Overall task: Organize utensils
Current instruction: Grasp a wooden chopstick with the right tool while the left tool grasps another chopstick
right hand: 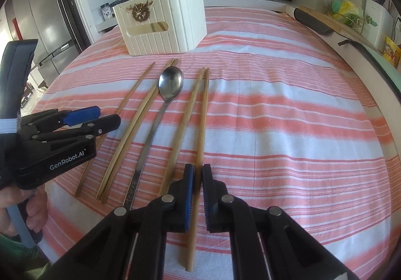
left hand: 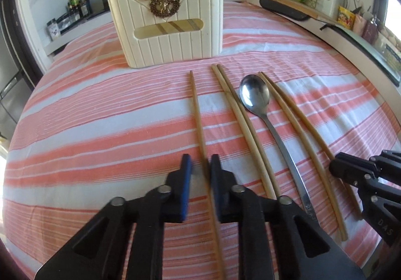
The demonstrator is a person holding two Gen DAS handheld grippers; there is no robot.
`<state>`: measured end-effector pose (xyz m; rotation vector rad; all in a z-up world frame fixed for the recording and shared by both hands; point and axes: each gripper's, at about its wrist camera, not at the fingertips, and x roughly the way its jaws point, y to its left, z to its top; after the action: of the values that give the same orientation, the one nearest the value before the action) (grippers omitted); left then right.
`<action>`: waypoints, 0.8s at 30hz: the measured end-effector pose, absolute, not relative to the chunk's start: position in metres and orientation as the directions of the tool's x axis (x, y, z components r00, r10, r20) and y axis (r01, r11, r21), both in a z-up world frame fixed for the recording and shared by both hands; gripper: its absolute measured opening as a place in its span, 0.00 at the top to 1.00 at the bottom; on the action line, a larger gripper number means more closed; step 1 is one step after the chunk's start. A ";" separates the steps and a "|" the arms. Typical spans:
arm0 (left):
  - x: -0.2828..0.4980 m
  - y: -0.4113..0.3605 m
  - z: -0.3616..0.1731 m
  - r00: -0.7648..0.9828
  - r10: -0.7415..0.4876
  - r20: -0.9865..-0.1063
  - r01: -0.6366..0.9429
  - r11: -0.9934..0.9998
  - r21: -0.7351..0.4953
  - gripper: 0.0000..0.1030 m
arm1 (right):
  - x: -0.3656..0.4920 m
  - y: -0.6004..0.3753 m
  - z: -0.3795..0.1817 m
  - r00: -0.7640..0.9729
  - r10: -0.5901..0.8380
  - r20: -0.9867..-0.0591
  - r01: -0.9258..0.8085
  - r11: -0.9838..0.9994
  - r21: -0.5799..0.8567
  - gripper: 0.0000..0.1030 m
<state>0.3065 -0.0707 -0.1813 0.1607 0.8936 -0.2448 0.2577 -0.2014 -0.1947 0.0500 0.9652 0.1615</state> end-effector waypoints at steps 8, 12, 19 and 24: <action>0.284 -0.031 -0.178 0.598 -0.114 -0.793 0.188 0.982 0.000 0.96 | 0.245 -0.205 -0.192 0.567 0.083 -0.820 -0.076 0.996 0.049 0.94; 0.266 -0.001 -0.176 0.595 -0.094 -0.798 0.121 0.992 -0.027 0.96 | 0.232 -0.214 -0.190 0.555 0.049 -0.830 -0.048 0.998 0.027 0.94; 0.256 0.013 -0.179 0.592 -0.106 -0.799 0.117 0.992 -0.045 0.39 | 0.225 -0.214 -0.190 0.546 0.070 -0.835 -0.063 0.997 0.042 0.83; 0.259 0.007 -0.184 0.586 -0.078 -0.806 0.144 0.990 0.008 0.26 | 0.227 -0.213 -0.190 0.538 0.086 -0.839 -0.081 0.995 0.050 0.76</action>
<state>0.2587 0.0067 -0.1841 0.0754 0.9358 -0.1297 0.2268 -0.2126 -0.1899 0.0052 0.9978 0.0990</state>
